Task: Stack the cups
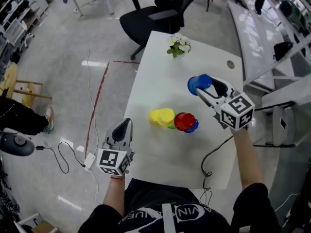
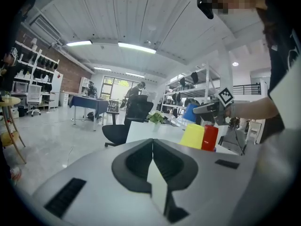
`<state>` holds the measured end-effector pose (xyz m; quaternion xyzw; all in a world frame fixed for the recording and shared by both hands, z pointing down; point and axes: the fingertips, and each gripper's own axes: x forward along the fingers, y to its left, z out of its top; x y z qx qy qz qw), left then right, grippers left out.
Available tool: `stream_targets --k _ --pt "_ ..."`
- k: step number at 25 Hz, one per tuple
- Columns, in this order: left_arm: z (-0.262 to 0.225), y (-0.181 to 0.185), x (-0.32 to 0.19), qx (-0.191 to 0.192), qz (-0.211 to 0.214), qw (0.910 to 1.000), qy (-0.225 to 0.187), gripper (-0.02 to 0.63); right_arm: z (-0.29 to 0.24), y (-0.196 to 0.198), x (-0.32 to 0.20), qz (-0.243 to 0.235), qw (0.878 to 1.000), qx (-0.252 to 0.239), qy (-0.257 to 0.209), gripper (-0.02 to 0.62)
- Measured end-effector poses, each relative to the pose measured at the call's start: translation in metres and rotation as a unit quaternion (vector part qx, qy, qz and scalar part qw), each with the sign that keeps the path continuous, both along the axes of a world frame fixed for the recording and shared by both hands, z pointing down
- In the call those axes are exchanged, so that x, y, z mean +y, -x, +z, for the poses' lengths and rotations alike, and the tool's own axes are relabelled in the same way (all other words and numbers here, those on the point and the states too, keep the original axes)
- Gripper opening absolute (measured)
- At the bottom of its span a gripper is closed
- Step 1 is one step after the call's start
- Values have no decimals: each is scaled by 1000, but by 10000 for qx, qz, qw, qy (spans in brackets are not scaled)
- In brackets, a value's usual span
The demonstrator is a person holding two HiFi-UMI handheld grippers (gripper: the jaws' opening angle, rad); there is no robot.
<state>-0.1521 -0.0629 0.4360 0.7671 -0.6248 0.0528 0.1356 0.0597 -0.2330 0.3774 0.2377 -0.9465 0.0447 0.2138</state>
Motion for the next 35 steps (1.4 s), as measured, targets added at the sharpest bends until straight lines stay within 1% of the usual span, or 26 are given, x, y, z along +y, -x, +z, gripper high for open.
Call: stream_targets --k 4,6,9,13,16,24,35 --pt "-10 -6 -4 63 141 9998 -125 5 -35 6 43 -322 9993 -173 113 245" --pt "-15 -9 -5 98 214 9996 -176 5 -45 11 64 -480 9986 -179 140 245" --pt "-21 -11 -4 124 281 9992 -250 5 -45 21 92 -778 9968 -5 186 245" --pt "-23 -13 -4 182 324 9989 -281 5 -34 32 117 -1058 9934 404 188 245" --pt "-23 -13 -3 195 346 9988 -284 5 -29 38 125 -1171 9914 575 139 245" --pt "-23 -6 2 214 312 9989 -276 5 -19 50 131 -1309 9884 758 144 247" --pt "-19 -2 6 317 204 9991 -210 5 -12 55 133 -1413 9862 847 139 248"
